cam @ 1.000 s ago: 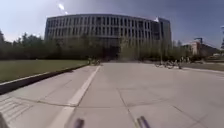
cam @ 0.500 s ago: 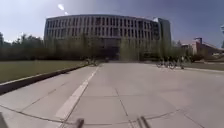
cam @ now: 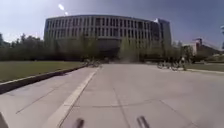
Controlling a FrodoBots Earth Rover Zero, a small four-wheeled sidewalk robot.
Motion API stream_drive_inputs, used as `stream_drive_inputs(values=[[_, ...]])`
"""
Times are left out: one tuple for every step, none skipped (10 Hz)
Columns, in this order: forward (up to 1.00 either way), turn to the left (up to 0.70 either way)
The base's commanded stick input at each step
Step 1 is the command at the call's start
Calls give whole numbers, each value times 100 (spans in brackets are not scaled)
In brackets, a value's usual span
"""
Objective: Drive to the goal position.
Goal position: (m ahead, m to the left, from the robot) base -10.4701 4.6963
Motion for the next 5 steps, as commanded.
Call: stream_drive_inputs(values=[[70,0],[70,0],[70,0],[70,0],[70,0]])
